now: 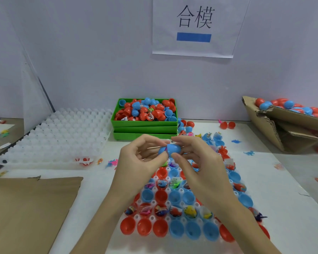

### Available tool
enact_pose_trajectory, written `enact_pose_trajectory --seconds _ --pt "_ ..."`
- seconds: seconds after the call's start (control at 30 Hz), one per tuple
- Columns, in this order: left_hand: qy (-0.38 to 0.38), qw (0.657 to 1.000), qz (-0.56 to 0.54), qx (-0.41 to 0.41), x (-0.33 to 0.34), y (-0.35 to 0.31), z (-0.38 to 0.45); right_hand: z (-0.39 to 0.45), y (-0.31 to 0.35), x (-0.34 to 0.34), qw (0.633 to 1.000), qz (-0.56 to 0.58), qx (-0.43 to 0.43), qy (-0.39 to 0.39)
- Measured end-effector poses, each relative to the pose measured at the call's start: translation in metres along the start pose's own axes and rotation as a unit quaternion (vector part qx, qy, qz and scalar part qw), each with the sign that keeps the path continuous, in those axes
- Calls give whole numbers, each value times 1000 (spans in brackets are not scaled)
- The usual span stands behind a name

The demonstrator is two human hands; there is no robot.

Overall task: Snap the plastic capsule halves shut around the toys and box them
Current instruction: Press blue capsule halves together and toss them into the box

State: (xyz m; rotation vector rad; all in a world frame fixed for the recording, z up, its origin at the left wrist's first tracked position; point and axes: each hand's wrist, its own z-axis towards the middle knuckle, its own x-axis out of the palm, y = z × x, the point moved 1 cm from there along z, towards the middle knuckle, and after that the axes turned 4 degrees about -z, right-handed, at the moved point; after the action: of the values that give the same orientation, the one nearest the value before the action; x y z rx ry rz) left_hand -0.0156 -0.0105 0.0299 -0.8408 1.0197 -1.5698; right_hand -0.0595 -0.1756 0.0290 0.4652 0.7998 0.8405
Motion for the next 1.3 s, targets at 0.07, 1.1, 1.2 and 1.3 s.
enact_pose_trajectory --seconds 0.07,1.1,1.2,1.3 --pt "27 999 -40 -15 -3 -2 1 0 -1 -1 999 37 26 -15" --pt "-8 988 74 137 6 -4 -8 -4 8 -2 994 81 3 -72" --pt "-32 978 121 169 9 -2 -10 -5 12 0 994 78 10 -79" --pt "-44 961 173 212 13 0 -13 -8 15 3 994 71 35 -76"
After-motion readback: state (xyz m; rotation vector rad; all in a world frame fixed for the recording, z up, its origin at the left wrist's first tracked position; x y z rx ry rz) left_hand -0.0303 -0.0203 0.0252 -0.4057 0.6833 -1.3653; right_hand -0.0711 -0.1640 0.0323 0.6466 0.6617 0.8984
